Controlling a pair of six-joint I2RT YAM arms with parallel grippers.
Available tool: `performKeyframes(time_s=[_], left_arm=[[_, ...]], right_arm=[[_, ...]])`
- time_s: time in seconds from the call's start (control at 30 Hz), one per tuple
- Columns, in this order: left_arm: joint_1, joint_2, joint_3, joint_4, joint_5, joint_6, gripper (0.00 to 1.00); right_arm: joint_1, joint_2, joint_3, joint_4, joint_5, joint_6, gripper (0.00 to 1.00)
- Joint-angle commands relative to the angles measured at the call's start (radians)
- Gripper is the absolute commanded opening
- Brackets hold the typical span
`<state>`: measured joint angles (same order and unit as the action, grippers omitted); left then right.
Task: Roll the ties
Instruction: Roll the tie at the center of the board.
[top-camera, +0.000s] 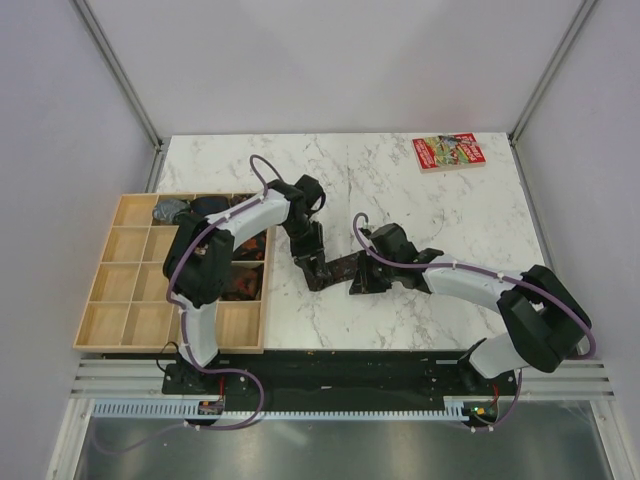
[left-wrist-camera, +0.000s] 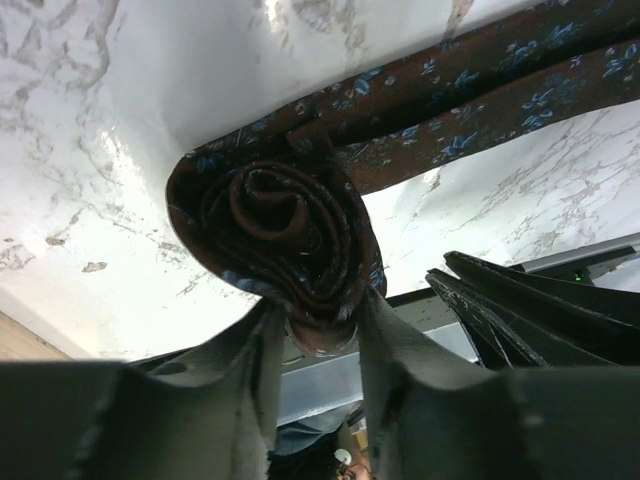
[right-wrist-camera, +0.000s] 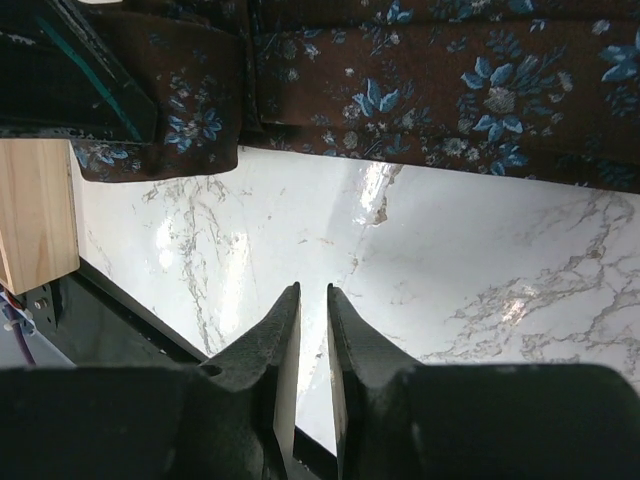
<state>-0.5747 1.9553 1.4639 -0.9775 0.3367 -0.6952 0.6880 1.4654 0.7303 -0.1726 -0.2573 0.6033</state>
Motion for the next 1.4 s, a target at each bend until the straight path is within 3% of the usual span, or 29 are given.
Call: performKeyframes(time_s=[0.0,0.17,0.27,0.6,1.0,1.37], left_arm=[[-0.010,0.045,0.087,-0.021,-0.033,0.040,0.45],[-0.013,0.040,0.140,-0.049,-0.034,0.040,0.64],[-0.013,0.039,0.165,-0.062,-0.033,0.042,0.67],[-0.016,-0.018,0.164,-0.064,-0.054,0.040,0.68],[-0.002,-0.111,0.171,-0.069,-0.088,0.045,0.67],[0.182,-0.266,0.087,-0.075,-0.131,0.094,0.66]], right_arm=[[0.001,-0.007,-0.003,0.038,-0.007,-0.005,0.24],[-0.001,-0.039,0.006,0.035,-0.022,0.001,0.24],[-0.001,-0.063,0.017,0.028,-0.039,0.009,0.24],[0.008,-0.134,0.095,0.028,-0.083,0.059,0.24],[0.083,-0.051,0.228,0.025,-0.080,0.082,0.21],[0.133,0.137,0.386,0.030,-0.063,0.072,0.17]])
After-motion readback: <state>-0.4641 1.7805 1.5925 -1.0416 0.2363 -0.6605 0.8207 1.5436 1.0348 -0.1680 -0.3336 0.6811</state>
